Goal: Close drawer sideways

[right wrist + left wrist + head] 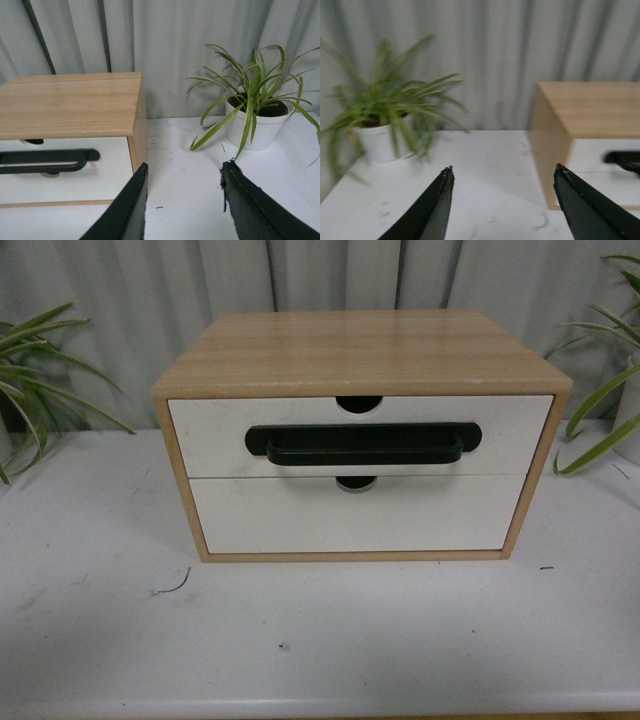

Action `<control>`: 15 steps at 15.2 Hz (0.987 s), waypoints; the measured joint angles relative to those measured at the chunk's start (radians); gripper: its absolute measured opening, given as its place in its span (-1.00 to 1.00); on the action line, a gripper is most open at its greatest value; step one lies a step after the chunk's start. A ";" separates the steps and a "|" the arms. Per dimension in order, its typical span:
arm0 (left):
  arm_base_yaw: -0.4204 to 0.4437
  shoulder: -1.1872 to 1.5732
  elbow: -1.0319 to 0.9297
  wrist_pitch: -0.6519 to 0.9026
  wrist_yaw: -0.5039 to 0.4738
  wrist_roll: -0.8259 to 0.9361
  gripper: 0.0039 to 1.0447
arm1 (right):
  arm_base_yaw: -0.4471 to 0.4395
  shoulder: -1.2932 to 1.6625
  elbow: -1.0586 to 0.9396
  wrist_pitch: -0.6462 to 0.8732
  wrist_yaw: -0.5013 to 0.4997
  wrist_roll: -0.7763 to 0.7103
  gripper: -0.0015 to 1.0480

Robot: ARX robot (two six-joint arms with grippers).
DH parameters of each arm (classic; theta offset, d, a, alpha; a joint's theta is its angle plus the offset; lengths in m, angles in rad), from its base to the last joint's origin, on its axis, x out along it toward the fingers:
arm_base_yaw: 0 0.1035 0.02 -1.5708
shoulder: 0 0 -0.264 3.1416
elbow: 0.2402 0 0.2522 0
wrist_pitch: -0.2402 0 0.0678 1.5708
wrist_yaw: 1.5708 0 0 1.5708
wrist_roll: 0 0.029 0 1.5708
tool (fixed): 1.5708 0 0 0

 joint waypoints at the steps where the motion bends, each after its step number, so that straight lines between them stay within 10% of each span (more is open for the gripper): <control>1: -0.018 -0.012 -0.010 0.000 0.002 0.003 0.08 | 0.003 -0.031 -0.010 -0.018 0.003 -0.003 -0.15; 6: -0.193 -0.119 -0.114 -0.007 -0.164 0.006 -0.92 | -0.104 -0.228 -0.167 -0.007 -0.091 -0.010 -0.96; 11: -0.406 -0.292 -0.178 -0.119 -0.348 0.013 -0.97 | -0.099 -0.326 -0.270 0.006 -0.097 -0.011 -0.96; 15: -0.395 -0.325 -0.222 -0.111 -0.369 0.013 -0.97 | -0.099 -0.529 -0.334 -0.133 -0.097 -0.011 -0.96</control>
